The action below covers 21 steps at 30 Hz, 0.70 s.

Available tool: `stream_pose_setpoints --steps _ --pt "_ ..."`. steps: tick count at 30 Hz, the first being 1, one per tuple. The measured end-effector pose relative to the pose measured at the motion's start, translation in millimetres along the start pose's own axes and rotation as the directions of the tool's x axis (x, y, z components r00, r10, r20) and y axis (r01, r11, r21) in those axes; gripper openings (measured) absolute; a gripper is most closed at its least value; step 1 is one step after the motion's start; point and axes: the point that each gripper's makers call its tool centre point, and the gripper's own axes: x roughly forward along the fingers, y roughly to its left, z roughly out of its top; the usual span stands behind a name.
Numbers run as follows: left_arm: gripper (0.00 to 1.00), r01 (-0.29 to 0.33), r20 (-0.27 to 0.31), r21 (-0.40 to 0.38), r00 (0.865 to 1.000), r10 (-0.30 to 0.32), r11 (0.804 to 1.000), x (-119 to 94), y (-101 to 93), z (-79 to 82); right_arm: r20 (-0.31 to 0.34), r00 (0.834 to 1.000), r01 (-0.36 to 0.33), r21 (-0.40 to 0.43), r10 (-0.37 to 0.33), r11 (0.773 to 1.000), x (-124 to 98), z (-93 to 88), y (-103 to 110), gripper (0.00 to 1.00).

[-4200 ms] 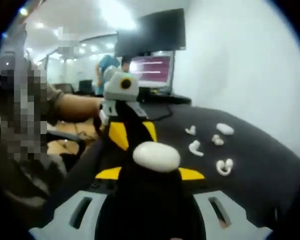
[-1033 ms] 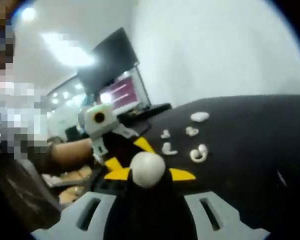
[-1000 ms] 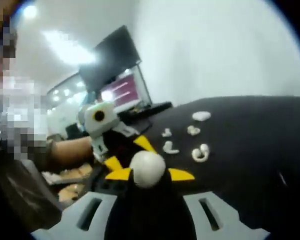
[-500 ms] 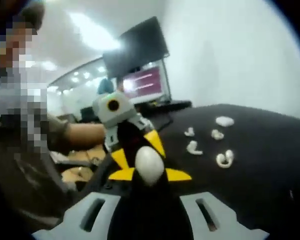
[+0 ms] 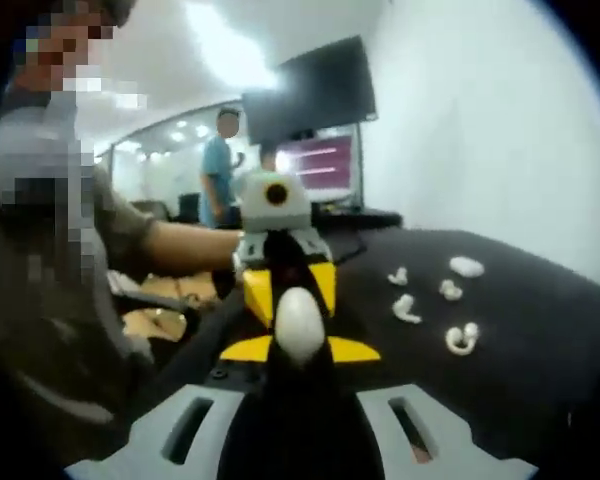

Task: Pick up three earphones and place each one into its charging case using tactile feedback, ensure that each earphone is properly inserted and securely positioned inside the case.

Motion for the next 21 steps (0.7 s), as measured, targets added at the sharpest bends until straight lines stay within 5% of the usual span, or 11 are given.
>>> stream_pose_setpoints --steps 7,14,21 --pt "0.17 -0.019 -0.012 0.015 1.000 0.020 1.000 4 -3.0 -0.9 -0.084 0.996 0.032 -0.097 -0.040 0.995 9 -11.9 -1 0.22" --pt "0.17 -0.010 -0.022 -0.020 1.000 0.009 1.000 5 -6.6 -2.8 -0.081 0.996 0.031 -0.123 -0.041 0.992 9 -10.4 1 0.22" --pt "0.18 -0.023 -0.009 0.029 1.000 0.024 0.999 7 -8.6 -4.0 -0.075 0.997 0.027 -0.111 -0.035 0.993 9 -10.7 2 0.22"
